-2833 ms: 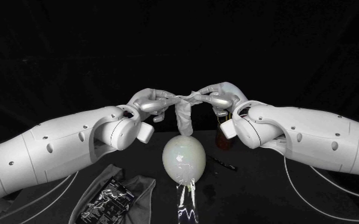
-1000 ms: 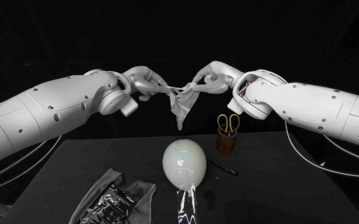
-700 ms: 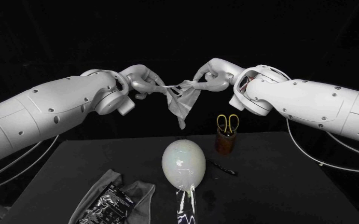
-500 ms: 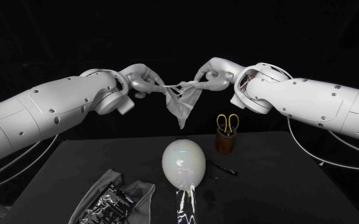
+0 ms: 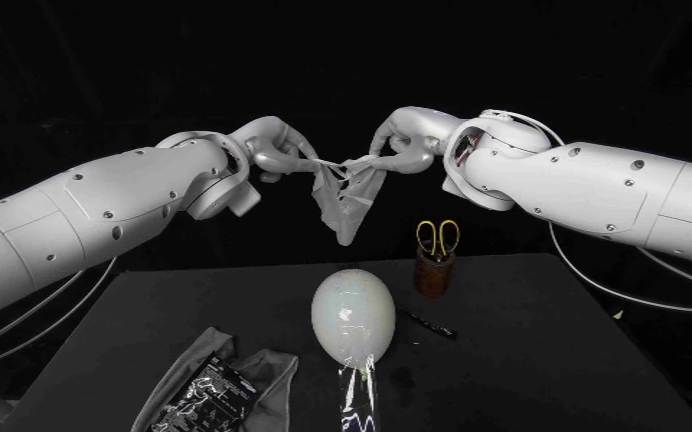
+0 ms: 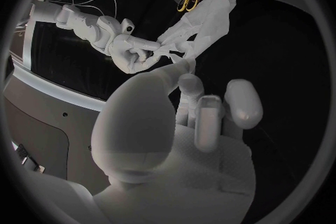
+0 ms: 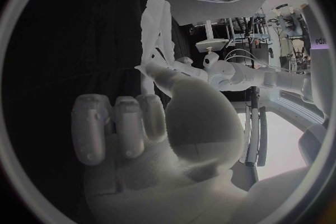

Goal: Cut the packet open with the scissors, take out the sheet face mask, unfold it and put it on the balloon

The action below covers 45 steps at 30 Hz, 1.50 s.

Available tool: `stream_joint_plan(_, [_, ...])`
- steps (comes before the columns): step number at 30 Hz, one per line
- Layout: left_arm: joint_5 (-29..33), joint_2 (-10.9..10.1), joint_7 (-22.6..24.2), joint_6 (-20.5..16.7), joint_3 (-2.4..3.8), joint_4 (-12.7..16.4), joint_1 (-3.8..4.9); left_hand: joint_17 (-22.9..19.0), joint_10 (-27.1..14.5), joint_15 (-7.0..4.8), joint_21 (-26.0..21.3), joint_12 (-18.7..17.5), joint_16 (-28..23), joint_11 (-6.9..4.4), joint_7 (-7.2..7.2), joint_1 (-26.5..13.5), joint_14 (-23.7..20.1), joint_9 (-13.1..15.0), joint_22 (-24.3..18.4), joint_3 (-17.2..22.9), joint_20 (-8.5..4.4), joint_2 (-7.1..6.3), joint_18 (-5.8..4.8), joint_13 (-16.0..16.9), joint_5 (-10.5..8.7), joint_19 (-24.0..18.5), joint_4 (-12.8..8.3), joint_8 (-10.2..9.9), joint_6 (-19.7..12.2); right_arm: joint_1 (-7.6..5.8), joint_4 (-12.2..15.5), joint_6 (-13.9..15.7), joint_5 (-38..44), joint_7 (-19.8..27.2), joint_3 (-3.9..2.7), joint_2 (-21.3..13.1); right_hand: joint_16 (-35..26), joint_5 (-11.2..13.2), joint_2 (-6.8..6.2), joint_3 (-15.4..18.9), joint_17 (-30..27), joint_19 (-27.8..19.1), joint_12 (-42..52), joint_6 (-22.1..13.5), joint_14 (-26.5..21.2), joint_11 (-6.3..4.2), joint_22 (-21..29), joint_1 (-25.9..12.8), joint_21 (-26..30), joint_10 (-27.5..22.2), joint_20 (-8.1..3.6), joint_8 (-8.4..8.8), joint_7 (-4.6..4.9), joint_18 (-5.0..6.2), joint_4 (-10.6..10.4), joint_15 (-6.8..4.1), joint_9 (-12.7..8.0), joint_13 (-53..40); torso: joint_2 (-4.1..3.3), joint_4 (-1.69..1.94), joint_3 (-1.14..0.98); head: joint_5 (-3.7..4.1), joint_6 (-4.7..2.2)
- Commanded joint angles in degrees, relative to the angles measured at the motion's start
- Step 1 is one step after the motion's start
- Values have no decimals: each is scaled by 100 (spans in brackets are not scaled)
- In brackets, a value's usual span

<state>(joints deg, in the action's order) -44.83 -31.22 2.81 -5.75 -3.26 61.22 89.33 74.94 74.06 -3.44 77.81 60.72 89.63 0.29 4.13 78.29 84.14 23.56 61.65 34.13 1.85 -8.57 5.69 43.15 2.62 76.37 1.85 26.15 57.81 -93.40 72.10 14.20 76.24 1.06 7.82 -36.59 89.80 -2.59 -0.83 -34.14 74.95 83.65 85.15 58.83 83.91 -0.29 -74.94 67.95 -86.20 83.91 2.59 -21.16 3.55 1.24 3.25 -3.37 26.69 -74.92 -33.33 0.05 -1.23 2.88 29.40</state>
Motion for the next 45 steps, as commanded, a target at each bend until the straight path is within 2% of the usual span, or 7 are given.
stream_joint_plan(1, [-276, 48, 325, -292, 7, -48, 18, 1455, 45, -36, 36, -27, 21, -68, 12, 33, 572, 296, 8, 41, 14, 7, -26, 9, 17, 19, -3, 34, 23, -21, 5, -72, 823, -183, -4, 20, 20, -20, -3, 5, 1505, 426, 20, 47, 609, -46, -1389, 14, -30, 404, -6, -397, -14, -36, -6, -50, 615, -1178, -1, -1, -1, 9, 11])
stream_joint_plan(7, [-543, 118, 444, -409, 12, -168, 36, 1468, 56, -35, 50, -24, 25, -66, 15, 30, 576, 297, 38, 77, 14, -8, -32, 20, 17, 30, -28, 42, 41, -75, -3, -8, 1407, -327, -5, 69, 20, -19, -16, 10, 1505, 450, 33, 65, 609, -51, -1403, 2, -70, 412, -6, -404, -21, -46, -24, -51, 618, -1187, 0, -6, 0, 24, 10])
stream_joint_plan(14, [-952, 182, 548, -332, 13, -356, 158, 1491, 69, -35, 56, -13, 33, -65, 16, 25, 582, 297, 49, 99, 14, -17, -33, 39, 17, 34, -42, 47, 51, -107, -48, 48, 1918, -472, -5, 124, 20, -20, -32, 15, 1505, 459, 54, 76, 609, -56, -1408, -3, -85, 423, -5, -408, -28, -50, -36, -53, 619, -1203, 3, 0, -5, 21, 22])
stream_joint_plan(19, [-1233, 197, 558, -212, 13, -405, 204, 1496, 75, -35, 60, -8, 34, -65, 15, 22, 583, 297, 58, 110, 14, -24, -35, 48, 17, 37, -50, 49, 57, -115, -96, 145, 2150, -557, -6, 152, 20, -20, -40, 17, 1505, 469, 62, 84, 609, -58, -1413, -4, -102, 428, -5, -410, -31, -55, -43, -53, 620, -1209, 4, 6, -1, 34, 21])
stream_joint_plan(30, [-1749, 250, 558, -121, 11, -472, 227, 1503, 86, -35, 66, -4, 36, -66, 17, 17, 585, 298, 68, 144, 16, -36, -37, 60, 17, 39, -70, 55, 69, -145, -147, 289, 2526, -656, -6, 213, 20, -20, -59, 20, 1505, 482, 84, 105, 609, -65, -1420, -11, -123, 441, -4, -416, -40, -60, -73, -57, 620, -1225, -4, 1, 3, 31, -4])
stream_joint_plan(39, [-1882, 292, 541, -100, -12, -519, 228, 1504, 89, -34, 71, -8, 37, -65, 19, 11, 586, 297, 74, 173, 17, -44, -37, 59, 17, 39, -84, 57, 75, -213, -101, 665, 2800, -716, -12, 256, 20, -19, -70, 23, 1505, 499, 102, 114, 609, -68, -1430, -16, -152, 450, -4, -417, -44, -67, -93, -59, 619, -1237, 2, -13, 5, 24, -18])
stream_joint_plan(45, [-1859, 295, 556, -177, -40, -580, 227, 1503, 89, -33, 69, -17, 36, -64, 23, 7, 585, 297, 67, 205, 18, -47, -36, 51, 17, 34, -97, 58, 77, -289, -86, 659, 2910, -652, -14, 294, 20, -19, -92, 26, 1505, 511, 128, 130, 609, -75, -1437, -17, -171, 463, -4, -419, -54, -72, -120, -63, 618, -1257, 5, 5, 8, 51, -37])
